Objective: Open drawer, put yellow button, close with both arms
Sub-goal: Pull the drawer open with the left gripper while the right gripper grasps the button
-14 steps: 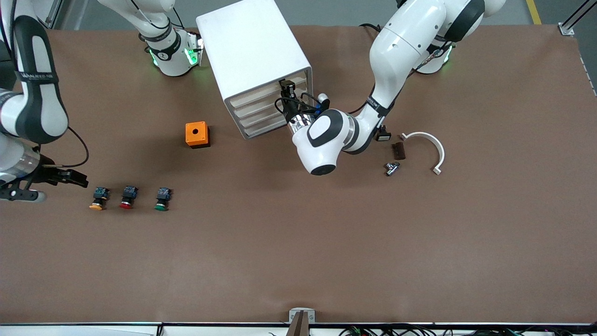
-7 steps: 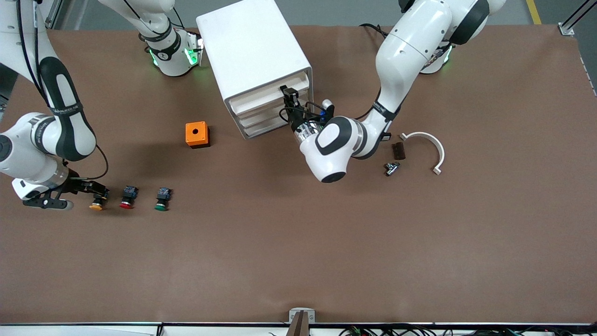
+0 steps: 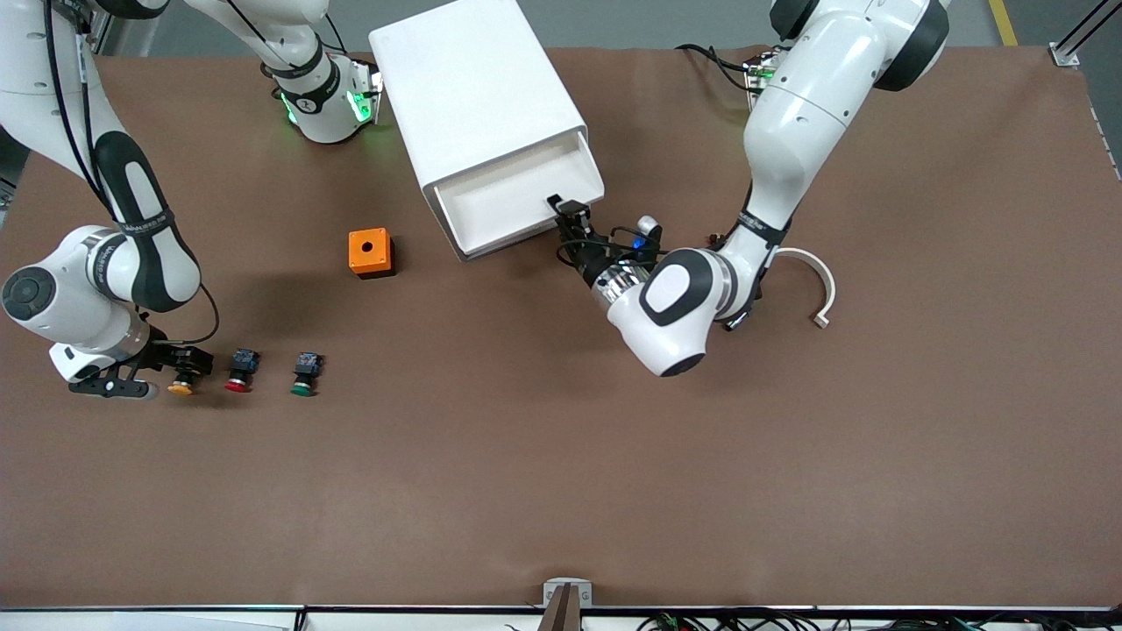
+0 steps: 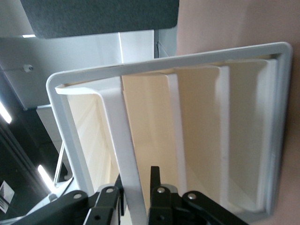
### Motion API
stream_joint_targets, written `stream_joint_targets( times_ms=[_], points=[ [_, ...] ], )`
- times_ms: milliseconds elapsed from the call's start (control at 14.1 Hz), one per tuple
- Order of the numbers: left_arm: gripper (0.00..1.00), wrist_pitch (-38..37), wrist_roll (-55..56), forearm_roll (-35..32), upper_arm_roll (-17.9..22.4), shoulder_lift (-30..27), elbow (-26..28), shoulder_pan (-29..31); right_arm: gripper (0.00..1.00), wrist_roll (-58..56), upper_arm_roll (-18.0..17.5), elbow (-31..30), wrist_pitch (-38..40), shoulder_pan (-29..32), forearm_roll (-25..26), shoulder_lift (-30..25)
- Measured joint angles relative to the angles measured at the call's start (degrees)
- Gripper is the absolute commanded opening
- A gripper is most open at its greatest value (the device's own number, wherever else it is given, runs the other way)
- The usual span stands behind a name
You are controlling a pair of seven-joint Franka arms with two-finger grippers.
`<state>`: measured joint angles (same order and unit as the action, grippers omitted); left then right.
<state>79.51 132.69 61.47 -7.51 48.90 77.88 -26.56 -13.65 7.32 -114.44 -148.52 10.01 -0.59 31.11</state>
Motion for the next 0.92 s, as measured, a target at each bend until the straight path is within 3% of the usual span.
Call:
stream_joint_targets(
  times_ms=[142,213,284,498,569,640,711,782,853,924],
  points=[
    [0.23,0.3,0.0,0.0,0.0,0.0,-0.2,1.6,0.82,-1.1,0.0,0.0,-0.2,0.1,-0.1,0.7],
    [0.23,0.3,0.0,0.0,0.0,0.0,-0.2,2.3,0.71,-1.4,0.0,0.0,-0.2,0.3,-0.1,1.0],
    [0.24,0.3,0.0,0.0,0.0,0.0,-0.2,2.7,0.59,-1.6,0.0,0.0,-0.2,0.4,-0.1,1.3],
    [0.25,0.3,0.0,0.0,0.0,0.0,-0.2,3.2,0.09,-1.6,0.0,0.1,-0.2,0.7,-0.1,1.6],
    [0.27,0.3,0.0,0.0,0.0,0.0,-0.3,3.2,0.03,-1.6,-0.1,0.1,-0.1,0.8,-0.3,1.6],
    [0.34,0.3,0.0,0.0,0.0,0.0,-0.3,3.2,0.01,-1.6,-0.1,0.2,0.2,0.8,-0.3,1.6],
    [0.48,0.4,0.0,0.0,0.0,0.0,-0.3,3.2,0.0,-1.6,-0.2,0.4,1.3,0.8,-0.3,1.5],
    [0.7,0.4,0.0,0.0,0.0,0.0,-0.4,3.3,0.0,-1.5,-0.5,1.0,3.4,0.8,-0.4,1.2],
    [1.0,0.6,-0.3,0.0,0.1,0.0,-0.6,3.5,0.0,-1.0,-1.0,1.7,6.3,0.8,-1.0,0.4],
    [1.0,0.7,-1.3,0.0,0.1,0.0,-0.9,3.8,0.0,0.0,-1.6,2.6,9.9,0.7,-1.6,-1.0]
  ],
)
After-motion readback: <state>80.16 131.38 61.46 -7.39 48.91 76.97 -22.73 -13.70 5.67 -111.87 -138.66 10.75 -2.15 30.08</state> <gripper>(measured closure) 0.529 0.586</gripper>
